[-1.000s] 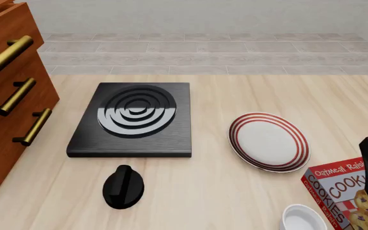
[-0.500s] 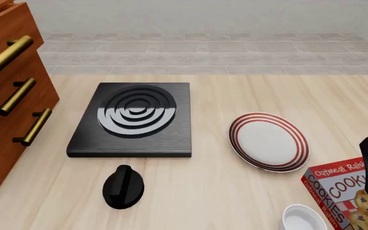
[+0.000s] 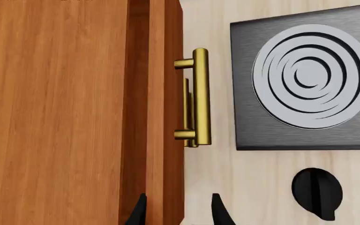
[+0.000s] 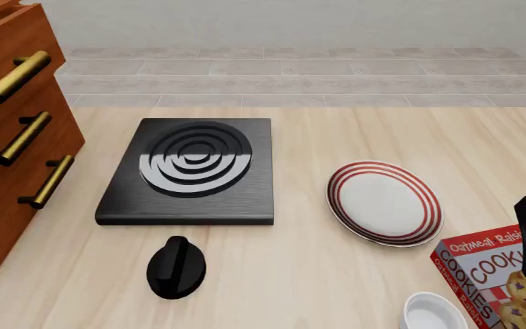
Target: Pick the akita bowl in the top layer of the wooden cabinet and place it on the plate.
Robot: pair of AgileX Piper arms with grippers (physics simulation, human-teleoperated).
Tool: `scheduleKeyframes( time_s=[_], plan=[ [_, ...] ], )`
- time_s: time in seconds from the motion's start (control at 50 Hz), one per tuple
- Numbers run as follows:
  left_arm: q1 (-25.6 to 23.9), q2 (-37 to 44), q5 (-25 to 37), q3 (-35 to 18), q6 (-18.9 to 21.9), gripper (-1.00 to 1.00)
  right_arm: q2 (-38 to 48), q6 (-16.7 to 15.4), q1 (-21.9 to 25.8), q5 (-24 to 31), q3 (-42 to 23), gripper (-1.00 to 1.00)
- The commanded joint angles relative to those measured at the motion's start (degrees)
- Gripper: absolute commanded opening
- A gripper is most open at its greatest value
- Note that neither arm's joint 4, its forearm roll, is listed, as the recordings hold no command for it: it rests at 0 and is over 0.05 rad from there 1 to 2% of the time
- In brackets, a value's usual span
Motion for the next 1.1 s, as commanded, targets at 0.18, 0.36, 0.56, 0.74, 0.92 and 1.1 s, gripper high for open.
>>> scheduleKeyframes(
  time_s=[0.18,0.36,0.56,0.74,0.92,1.1],
  plan=[
    [-4.5,2.9,2.4,0.2,1.3,1.00,0.0,0.2,-0.2,-0.2,0.0,1.00],
    [-5.9,3.1,3.1,-0.7,1.4,1.00,0.1,0.2,-0.2,-0.3,-0.2,1.00],
    [-8.6,3.7,4.0,-2.5,0.7,1.00,0.0,0.1,-0.1,-0.4,-0.1,1.00],
    [-11.7,4.3,4.3,-3.2,-0.2,1.00,0.0,0.0,-0.1,-0.4,-0.1,1.00],
    [-14.3,5.4,3.9,-3.9,-0.9,1.00,0.0,0.0,-0.1,-0.5,-0.1,1.00],
    [-16.5,6.5,3.5,-4.5,-1.2,1.00,0.0,0.0,-0.2,-0.5,0.0,1.00]
  ],
)
